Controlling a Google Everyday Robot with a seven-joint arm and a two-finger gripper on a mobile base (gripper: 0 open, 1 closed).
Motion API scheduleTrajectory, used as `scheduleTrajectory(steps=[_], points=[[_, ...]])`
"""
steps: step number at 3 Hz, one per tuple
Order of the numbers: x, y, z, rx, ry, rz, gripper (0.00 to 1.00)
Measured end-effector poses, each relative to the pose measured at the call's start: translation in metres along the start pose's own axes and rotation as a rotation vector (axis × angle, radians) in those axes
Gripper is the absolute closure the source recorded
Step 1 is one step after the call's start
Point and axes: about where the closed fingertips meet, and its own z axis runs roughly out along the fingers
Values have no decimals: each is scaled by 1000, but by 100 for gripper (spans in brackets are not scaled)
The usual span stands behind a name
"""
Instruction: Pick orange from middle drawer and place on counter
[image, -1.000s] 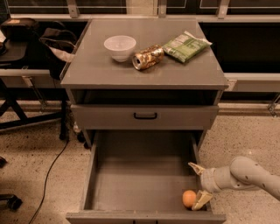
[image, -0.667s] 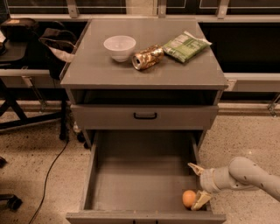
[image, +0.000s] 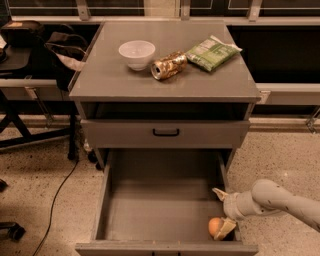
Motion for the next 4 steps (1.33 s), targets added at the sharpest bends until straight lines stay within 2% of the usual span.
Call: scheduleTrajectory(steps=[1,2,3,4], points=[[0,0,0,-1,0,2,0],[0,0,0,-1,0,2,17],[0,0,0,-1,0,2,48],[0,0,0,-1,0,2,71]])
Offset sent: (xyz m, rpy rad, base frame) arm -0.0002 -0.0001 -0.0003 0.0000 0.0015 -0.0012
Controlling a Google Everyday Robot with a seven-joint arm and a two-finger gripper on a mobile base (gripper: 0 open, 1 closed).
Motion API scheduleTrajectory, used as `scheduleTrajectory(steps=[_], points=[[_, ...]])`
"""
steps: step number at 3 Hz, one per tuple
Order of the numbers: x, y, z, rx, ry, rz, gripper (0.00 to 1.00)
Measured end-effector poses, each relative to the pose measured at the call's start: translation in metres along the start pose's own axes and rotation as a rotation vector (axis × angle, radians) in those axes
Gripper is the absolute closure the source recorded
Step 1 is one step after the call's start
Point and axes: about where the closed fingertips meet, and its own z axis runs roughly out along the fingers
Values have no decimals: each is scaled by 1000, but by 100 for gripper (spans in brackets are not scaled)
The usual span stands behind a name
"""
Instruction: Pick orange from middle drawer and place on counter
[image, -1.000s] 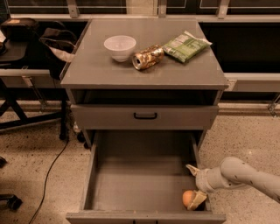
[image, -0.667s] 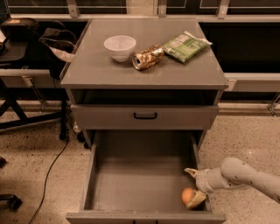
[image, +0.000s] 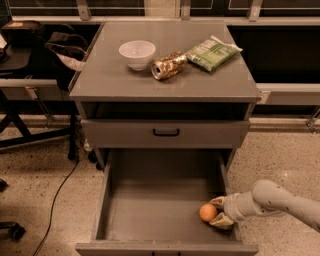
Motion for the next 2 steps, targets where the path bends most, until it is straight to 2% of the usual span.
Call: scheduleTrajectory(steps=[1,2], points=[[0,0,0,0,0,0,94],[-4,-1,-2,-16,-27,8,100]])
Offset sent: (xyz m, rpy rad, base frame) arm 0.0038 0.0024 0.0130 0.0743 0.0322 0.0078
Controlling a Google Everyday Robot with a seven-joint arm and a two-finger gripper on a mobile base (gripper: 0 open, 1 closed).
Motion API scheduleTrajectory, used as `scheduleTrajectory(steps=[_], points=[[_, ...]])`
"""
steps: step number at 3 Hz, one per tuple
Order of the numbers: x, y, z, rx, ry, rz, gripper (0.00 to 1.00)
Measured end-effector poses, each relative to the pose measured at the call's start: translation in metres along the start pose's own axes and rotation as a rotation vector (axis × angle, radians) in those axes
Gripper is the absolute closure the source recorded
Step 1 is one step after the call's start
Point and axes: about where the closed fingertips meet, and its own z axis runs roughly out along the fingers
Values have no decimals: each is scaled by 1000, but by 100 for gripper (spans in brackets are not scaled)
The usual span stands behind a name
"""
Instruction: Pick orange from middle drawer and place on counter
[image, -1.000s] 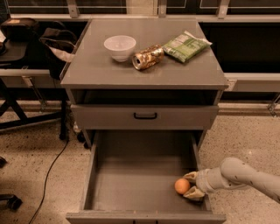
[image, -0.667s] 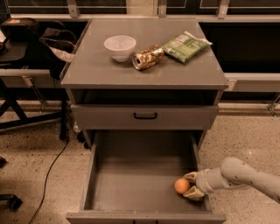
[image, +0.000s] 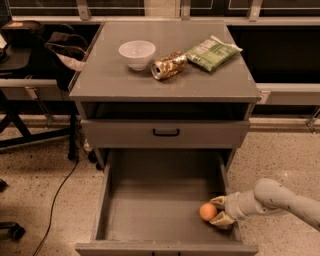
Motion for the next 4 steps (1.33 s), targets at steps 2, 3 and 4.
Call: scheduleTrajectory(steps=[2,3,4], points=[[-41,-14,-48,-18,-171,-6,100],[-80,-14,-90,-40,-273,-48,100],[-112,-18,-126,-63,-422,-114,100]])
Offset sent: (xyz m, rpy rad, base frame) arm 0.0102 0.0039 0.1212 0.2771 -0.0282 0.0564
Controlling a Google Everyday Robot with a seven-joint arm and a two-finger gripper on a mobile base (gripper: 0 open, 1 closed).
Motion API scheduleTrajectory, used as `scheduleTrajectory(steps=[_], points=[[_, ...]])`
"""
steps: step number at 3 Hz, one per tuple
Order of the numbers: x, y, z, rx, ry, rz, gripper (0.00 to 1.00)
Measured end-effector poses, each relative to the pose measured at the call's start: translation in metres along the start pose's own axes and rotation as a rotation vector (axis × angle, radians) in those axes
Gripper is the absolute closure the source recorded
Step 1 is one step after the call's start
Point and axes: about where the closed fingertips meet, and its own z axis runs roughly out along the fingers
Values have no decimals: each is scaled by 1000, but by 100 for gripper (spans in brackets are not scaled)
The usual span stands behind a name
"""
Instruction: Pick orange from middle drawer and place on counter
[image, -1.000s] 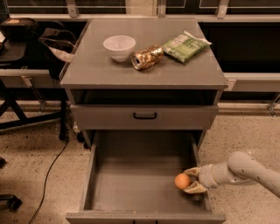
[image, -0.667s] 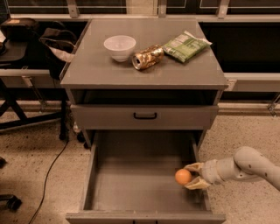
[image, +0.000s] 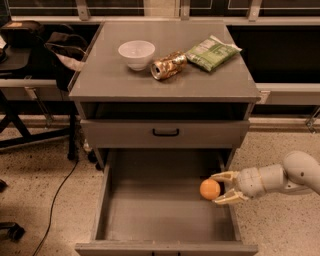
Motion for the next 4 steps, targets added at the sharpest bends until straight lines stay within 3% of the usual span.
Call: scheduleTrajectory(steps=[1,2,3,4], points=[[-48,-5,-22,-61,-121,-63,100],[-57,3,-26,-104,-151,-72,100],[-61,2,-26,-111,-153,-76,100],[-89,-2,-39,-112,-166,-112,100]])
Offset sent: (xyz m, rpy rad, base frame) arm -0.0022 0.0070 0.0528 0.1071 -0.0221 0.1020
